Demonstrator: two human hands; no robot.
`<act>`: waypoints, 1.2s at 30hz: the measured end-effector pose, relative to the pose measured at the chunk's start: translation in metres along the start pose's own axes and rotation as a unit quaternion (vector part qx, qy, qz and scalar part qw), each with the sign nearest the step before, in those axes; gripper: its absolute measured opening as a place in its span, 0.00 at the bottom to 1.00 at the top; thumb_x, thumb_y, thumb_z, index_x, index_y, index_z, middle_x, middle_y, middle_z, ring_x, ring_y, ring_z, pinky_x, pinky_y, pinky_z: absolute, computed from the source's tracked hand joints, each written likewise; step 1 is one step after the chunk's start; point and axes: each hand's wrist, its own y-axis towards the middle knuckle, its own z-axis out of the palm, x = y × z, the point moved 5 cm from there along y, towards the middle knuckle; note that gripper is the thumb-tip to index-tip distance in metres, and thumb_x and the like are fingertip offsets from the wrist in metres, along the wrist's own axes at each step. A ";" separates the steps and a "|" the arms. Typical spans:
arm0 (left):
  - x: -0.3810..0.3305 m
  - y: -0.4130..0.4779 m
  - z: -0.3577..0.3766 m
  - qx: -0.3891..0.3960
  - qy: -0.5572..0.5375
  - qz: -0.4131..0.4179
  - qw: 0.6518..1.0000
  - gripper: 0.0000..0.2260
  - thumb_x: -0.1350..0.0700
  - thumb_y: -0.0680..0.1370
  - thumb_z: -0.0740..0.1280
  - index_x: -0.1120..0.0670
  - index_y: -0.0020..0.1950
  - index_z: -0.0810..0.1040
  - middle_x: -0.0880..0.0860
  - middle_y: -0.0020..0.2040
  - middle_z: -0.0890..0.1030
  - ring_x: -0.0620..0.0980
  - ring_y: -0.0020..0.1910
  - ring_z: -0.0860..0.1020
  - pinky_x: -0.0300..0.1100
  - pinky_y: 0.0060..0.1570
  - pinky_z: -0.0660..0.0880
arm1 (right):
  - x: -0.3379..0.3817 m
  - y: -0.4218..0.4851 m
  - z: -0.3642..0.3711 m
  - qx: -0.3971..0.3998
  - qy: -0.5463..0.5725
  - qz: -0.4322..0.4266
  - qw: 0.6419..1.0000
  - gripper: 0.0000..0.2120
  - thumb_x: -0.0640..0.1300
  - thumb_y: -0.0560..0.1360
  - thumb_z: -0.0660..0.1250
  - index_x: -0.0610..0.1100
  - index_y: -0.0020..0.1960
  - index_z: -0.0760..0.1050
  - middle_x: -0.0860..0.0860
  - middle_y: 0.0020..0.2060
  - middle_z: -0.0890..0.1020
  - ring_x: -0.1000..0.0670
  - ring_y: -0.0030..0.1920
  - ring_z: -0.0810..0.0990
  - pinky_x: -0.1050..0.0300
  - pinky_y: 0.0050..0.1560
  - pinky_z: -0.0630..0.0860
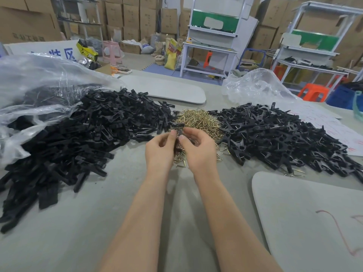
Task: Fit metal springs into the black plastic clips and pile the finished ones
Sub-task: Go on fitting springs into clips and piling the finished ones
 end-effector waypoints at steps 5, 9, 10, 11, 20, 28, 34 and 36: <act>0.003 0.000 0.003 0.010 -0.056 -0.023 0.998 0.06 0.58 0.78 0.67 0.60 0.50 0.80 0.52 0.37 0.82 0.42 0.34 0.79 0.35 0.38 0.78 | 0.000 0.000 -0.001 0.015 0.023 -0.005 1.000 0.12 0.32 0.74 0.68 0.50 0.43 0.75 0.53 0.41 0.82 0.56 0.44 0.81 0.62 0.50 0.77; 0.003 -0.001 0.011 0.066 -0.085 -0.054 0.993 0.06 0.65 0.77 0.66 0.56 0.50 0.78 0.49 0.41 0.81 0.42 0.40 0.80 0.31 0.42 0.77 | -0.001 0.003 -0.012 -0.009 0.022 -0.005 1.000 0.09 0.32 0.74 0.68 0.46 0.44 0.76 0.53 0.39 0.81 0.63 0.39 0.80 0.69 0.44 0.75; 0.003 -0.001 0.012 0.075 -0.083 -0.051 0.992 0.07 0.66 0.77 0.66 0.54 0.48 0.78 0.48 0.41 0.82 0.42 0.41 0.80 0.31 0.43 0.77 | -0.001 0.004 -0.015 -0.011 0.022 0.000 1.000 0.09 0.32 0.74 0.68 0.45 0.44 0.76 0.53 0.39 0.81 0.63 0.38 0.80 0.68 0.45 0.76; 0.003 -0.002 0.013 0.083 -0.076 -0.046 0.993 0.08 0.66 0.77 0.66 0.53 0.47 0.79 0.48 0.42 0.82 0.41 0.42 0.80 0.30 0.43 0.76 | -0.001 0.006 -0.018 -0.013 0.024 0.006 1.000 0.08 0.32 0.74 0.68 0.45 0.44 0.76 0.52 0.39 0.81 0.62 0.39 0.80 0.67 0.46 0.76; -0.003 -0.004 0.013 0.107 -0.043 -0.011 0.993 0.08 0.64 0.77 0.67 0.51 0.49 0.80 0.46 0.41 0.82 0.36 0.38 0.78 0.29 0.41 0.73 | 0.001 0.010 -0.025 0.006 -0.001 0.011 1.000 0.06 0.32 0.74 0.68 0.42 0.45 0.79 0.50 0.39 0.82 0.56 0.41 0.81 0.65 0.47 0.77; -0.004 -0.005 0.013 0.107 -0.034 -0.008 0.994 0.10 0.63 0.77 0.68 0.47 0.44 0.80 0.41 0.32 0.82 0.34 0.33 0.77 0.28 0.37 0.73 | 0.000 0.011 -0.034 -0.011 -0.002 0.019 1.000 0.07 0.33 0.74 0.69 0.44 0.44 0.79 0.48 0.39 0.83 0.52 0.43 0.82 0.62 0.49 0.78; -0.006 -0.007 0.012 0.122 -0.038 -0.003 0.992 0.09 0.63 0.76 0.68 0.48 0.44 0.81 0.43 0.33 0.82 0.36 0.34 0.78 0.31 0.39 0.74 | 0.002 0.009 -0.029 0.020 -0.007 0.025 0.999 0.07 0.33 0.73 0.69 0.45 0.43 0.80 0.51 0.38 0.84 0.56 0.40 0.82 0.67 0.45 0.77; -0.007 -0.007 0.012 0.125 -0.044 -0.008 0.991 0.08 0.62 0.76 0.68 0.49 0.45 0.81 0.44 0.33 0.83 0.37 0.34 0.79 0.31 0.39 0.75 | 0.001 0.009 -0.031 0.026 0.003 0.038 0.999 0.08 0.33 0.73 0.69 0.46 0.43 0.80 0.50 0.38 0.84 0.55 0.41 0.83 0.65 0.45 0.78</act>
